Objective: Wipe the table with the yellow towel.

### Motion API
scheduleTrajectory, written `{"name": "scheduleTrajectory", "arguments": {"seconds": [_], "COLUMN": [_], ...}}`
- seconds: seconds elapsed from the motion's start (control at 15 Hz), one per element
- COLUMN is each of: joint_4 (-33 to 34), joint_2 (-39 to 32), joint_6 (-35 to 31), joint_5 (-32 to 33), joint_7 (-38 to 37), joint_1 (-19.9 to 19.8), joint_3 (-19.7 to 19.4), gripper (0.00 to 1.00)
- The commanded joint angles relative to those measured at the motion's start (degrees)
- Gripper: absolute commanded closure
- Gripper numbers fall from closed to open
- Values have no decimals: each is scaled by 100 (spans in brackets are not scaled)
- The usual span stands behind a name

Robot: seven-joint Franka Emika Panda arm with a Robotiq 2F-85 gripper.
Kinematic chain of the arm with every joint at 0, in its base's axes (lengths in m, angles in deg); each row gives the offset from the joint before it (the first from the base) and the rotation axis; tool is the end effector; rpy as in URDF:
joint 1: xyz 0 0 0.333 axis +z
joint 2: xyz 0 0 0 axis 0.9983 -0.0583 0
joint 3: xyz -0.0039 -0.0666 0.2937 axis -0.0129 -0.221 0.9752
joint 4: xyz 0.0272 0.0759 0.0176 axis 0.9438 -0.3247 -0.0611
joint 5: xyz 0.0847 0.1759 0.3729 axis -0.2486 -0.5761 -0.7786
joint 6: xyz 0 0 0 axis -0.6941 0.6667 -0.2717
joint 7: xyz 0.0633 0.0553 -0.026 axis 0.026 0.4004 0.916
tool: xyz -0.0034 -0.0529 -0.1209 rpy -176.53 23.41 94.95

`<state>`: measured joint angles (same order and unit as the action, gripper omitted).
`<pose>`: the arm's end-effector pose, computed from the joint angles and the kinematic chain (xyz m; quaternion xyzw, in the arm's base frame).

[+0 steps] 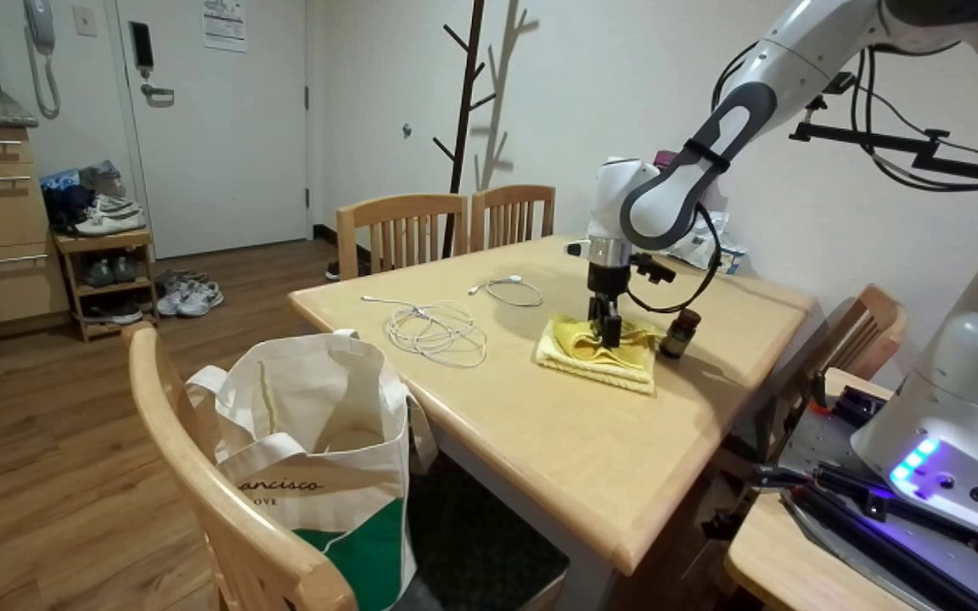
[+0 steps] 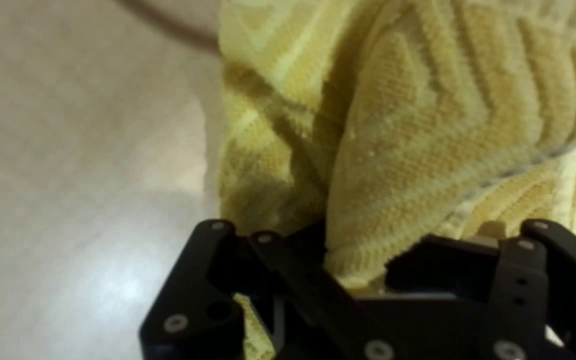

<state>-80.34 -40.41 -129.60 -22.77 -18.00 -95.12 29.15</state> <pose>0.4986 0.0569 0.0661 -0.9236 -0.3724 0.0812 0.0409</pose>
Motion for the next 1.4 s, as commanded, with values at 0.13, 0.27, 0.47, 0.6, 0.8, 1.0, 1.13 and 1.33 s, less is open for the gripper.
{"name": "scheduleTrajectory", "arguments": {"seconds": [0.13, 0.27, 0.47, 0.6, 0.8, 1.0, 1.13, 1.33], "joint_4": [-687, -733, -618, -600, -427, -77, 229, 796], "joint_2": [343, 308, 160, 113, 25, 7, -61, -281], "joint_6": [552, 437, 100, -223, -753, -842, -857, -823], "joint_5": [-844, -1035, -1186, -1147, -748, -415, -230, -215], "joint_7": [851, 1075, 1412, 1603, 1483, 1306, 1218, 1097], "joint_1": [-225, -198, -179, -131, 108, 263, 298, 167], "joint_3": [149, 111, 103, 85, -148, -410, -657, -970], "gripper": [94, 94, 94, 94, 94, 94, 94, 94]}}
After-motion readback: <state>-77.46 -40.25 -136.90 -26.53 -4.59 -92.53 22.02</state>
